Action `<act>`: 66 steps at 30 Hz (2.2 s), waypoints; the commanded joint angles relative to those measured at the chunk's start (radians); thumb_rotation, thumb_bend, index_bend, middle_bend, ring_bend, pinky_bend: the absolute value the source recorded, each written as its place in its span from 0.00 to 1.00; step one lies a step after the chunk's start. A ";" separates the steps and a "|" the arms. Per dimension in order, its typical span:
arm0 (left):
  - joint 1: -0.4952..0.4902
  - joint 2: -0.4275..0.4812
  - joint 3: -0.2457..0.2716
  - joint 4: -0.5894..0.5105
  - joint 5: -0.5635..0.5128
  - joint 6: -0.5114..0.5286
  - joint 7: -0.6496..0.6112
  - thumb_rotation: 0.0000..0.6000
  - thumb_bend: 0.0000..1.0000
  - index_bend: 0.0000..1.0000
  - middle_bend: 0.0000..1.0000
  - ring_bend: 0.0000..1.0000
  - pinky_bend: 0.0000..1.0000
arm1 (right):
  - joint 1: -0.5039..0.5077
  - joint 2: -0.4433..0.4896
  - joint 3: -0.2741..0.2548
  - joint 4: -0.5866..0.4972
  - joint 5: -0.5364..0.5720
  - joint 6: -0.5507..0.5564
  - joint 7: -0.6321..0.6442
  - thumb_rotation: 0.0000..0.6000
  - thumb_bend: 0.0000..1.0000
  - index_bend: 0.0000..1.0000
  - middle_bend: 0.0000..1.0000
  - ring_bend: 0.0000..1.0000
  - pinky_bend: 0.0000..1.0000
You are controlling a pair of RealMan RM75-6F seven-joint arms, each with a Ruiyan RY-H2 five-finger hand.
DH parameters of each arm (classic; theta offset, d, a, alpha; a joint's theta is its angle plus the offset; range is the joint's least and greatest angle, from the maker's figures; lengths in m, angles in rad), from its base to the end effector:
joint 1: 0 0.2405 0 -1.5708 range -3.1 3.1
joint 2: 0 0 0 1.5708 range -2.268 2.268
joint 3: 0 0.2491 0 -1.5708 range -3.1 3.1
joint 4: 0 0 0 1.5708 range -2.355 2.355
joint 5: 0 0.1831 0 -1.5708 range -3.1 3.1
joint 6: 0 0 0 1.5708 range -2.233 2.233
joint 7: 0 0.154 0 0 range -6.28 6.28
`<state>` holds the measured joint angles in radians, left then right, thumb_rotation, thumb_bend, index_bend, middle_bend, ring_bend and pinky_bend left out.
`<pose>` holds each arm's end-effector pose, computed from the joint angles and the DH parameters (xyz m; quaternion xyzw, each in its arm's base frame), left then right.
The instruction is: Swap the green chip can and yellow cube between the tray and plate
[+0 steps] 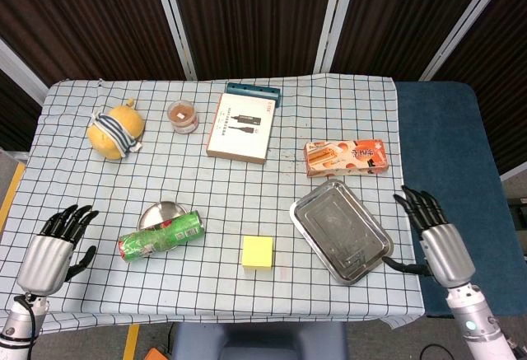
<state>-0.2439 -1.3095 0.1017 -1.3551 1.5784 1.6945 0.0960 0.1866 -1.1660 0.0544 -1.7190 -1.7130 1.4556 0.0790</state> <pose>-0.2765 0.2087 0.1443 -0.6592 -0.2477 -0.4243 0.5693 -0.2211 -0.2064 0.1467 0.6371 -0.3781 0.5052 0.4426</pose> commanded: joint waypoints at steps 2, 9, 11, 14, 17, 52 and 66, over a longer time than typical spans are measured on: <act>0.013 0.033 -0.004 -0.034 -0.018 -0.046 -0.036 1.00 0.38 0.18 0.19 0.15 0.25 | 0.108 -0.025 0.024 -0.120 0.012 -0.168 -0.132 1.00 0.01 0.00 0.00 0.00 0.04; 0.017 0.063 -0.017 -0.075 -0.038 -0.116 0.003 1.00 0.38 0.18 0.19 0.15 0.25 | 0.257 -0.108 0.062 -0.216 0.177 -0.437 -0.300 1.00 0.01 0.00 0.00 0.00 0.06; 0.020 0.066 -0.023 -0.080 -0.045 -0.129 0.002 1.00 0.38 0.18 0.19 0.15 0.25 | 0.287 -0.131 0.070 -0.222 0.223 -0.482 -0.343 1.00 0.01 0.00 0.01 0.00 0.07; 0.022 0.077 -0.030 -0.094 -0.068 -0.164 -0.001 1.00 0.38 0.18 0.19 0.15 0.24 | 0.333 -0.175 0.079 -0.230 0.304 -0.541 -0.415 1.00 0.01 0.00 0.02 0.01 0.09; 0.023 0.091 -0.037 -0.114 -0.086 -0.193 0.003 1.00 0.38 0.18 0.19 0.15 0.24 | 0.368 -0.214 0.085 -0.232 0.383 -0.569 -0.488 1.00 0.01 0.01 0.03 0.02 0.10; 0.050 0.130 -0.090 -0.157 -0.103 -0.279 -0.012 1.00 0.38 0.18 0.20 0.15 0.24 | 0.621 -0.560 0.094 -0.041 0.911 -0.420 -0.864 1.00 0.01 0.35 0.32 0.31 0.38; 0.056 0.135 -0.097 -0.165 -0.097 -0.292 -0.010 1.00 0.38 0.18 0.21 0.15 0.24 | 0.601 -0.518 0.081 -0.081 0.830 -0.311 -0.840 1.00 0.14 0.64 0.51 0.56 0.60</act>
<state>-0.1878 -1.1746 0.0050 -1.5193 1.4812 1.4024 0.0854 0.7976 -1.7013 0.1347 -1.7842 -0.8662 1.1312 -0.7736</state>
